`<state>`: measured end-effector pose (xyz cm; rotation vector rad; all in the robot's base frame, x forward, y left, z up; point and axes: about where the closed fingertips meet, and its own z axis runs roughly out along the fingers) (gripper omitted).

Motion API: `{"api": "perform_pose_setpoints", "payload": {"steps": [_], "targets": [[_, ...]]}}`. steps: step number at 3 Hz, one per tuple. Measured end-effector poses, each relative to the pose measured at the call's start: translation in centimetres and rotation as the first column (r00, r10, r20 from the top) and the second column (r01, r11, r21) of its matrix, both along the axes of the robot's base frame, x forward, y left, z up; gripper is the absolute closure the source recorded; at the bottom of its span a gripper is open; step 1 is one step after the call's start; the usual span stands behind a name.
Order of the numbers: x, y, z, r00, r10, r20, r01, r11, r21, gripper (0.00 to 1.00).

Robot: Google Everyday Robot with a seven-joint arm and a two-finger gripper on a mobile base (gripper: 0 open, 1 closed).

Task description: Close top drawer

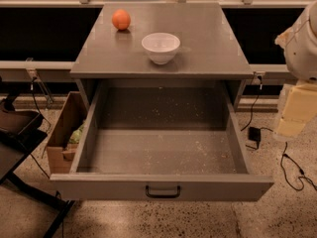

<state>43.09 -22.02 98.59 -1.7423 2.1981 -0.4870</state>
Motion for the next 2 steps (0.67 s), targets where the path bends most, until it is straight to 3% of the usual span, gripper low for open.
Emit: {"api": "perform_pose_setpoints", "payload": {"steps": [2], "targets": [[-0.17, 0.46, 0.62, 0.9998, -0.001, 0.019, 0.0, 1.0, 0.017, 0.0]]}}
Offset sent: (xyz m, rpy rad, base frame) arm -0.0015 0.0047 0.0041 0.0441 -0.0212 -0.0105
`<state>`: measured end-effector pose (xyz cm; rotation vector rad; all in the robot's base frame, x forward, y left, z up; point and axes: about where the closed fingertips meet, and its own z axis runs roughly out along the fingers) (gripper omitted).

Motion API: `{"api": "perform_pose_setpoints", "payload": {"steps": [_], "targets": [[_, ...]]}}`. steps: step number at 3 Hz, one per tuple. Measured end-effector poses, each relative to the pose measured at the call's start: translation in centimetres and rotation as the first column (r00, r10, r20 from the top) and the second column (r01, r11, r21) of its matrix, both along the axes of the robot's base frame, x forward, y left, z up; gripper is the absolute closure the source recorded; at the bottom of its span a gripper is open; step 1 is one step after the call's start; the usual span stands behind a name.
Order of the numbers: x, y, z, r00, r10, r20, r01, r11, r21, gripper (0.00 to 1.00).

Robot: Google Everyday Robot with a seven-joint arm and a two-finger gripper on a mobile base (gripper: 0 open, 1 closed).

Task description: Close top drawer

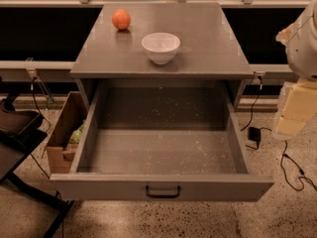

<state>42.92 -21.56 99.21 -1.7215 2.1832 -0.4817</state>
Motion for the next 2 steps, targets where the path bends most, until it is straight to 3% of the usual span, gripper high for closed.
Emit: {"api": "perform_pose_setpoints", "payload": {"steps": [1, 2], "targets": [[-1.6, 1.5, -1.7, 0.9994, -0.035, 0.003, 0.035, 0.997, 0.075, 0.0], [-4.5, 4.6, -5.7, 0.9959, -0.088, -0.018, 0.09, 0.979, 0.18, 0.18]]}}
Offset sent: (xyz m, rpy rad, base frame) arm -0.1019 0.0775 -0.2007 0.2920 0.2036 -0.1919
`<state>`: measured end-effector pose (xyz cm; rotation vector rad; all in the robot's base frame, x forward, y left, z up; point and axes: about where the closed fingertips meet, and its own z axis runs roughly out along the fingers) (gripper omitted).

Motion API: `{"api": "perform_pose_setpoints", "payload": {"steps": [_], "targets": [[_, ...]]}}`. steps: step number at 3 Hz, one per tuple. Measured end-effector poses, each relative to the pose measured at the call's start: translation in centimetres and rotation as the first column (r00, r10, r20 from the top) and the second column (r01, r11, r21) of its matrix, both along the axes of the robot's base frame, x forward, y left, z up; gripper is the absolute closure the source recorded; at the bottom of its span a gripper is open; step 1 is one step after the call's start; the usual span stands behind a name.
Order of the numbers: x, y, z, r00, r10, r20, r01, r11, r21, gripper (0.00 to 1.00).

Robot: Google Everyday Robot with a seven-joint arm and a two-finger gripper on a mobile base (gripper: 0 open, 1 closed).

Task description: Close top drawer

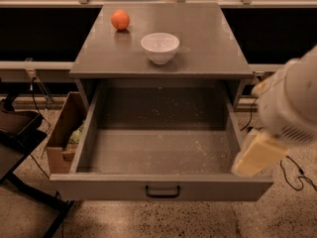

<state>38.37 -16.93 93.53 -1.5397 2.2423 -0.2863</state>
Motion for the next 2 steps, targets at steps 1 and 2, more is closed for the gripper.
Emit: {"api": "perform_pose_setpoints", "payload": {"steps": [1, 2], "targets": [[-2.1, 5.0, -8.2, 0.9967, -0.047, -0.066, 0.058, 0.984, 0.169, 0.47], [-4.0, 7.9, -17.0, 0.9841, -0.064, -0.166, 0.104, 0.965, 0.242, 0.72]]}}
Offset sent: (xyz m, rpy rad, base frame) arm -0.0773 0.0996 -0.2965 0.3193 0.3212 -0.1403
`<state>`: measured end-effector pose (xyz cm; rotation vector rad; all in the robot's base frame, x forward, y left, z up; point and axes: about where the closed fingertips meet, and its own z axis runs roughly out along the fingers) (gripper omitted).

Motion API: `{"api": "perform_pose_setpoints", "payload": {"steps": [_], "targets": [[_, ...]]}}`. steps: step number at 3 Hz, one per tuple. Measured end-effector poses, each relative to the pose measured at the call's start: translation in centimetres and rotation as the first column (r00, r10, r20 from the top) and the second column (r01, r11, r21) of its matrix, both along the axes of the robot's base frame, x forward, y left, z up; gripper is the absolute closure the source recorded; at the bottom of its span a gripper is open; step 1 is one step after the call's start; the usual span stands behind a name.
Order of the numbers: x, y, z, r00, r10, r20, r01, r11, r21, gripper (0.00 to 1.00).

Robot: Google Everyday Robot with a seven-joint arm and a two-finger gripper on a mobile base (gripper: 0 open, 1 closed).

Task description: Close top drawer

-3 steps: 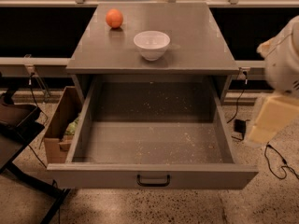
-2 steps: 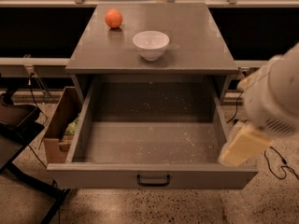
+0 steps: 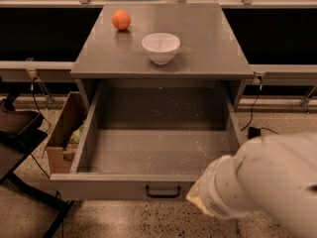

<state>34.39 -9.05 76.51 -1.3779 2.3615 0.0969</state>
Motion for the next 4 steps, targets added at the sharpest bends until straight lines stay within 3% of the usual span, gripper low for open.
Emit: {"api": "perform_pose_setpoints", "payload": {"steps": [1, 2, 3, 4], "targets": [[-2.3, 1.6, -8.4, 0.9941, -0.02, -0.107, 0.025, 0.999, 0.046, 0.95], [-4.0, 3.3, -14.6, 0.9834, -0.002, -0.181, 0.009, 0.999, 0.04, 1.0], [-4.0, 3.3, -14.6, 0.9834, -0.002, -0.181, 0.009, 0.999, 0.041, 1.0], [-2.7, 5.6, -16.3, 0.9841, 0.015, -0.177, 0.002, 0.995, 0.097, 1.0]]}}
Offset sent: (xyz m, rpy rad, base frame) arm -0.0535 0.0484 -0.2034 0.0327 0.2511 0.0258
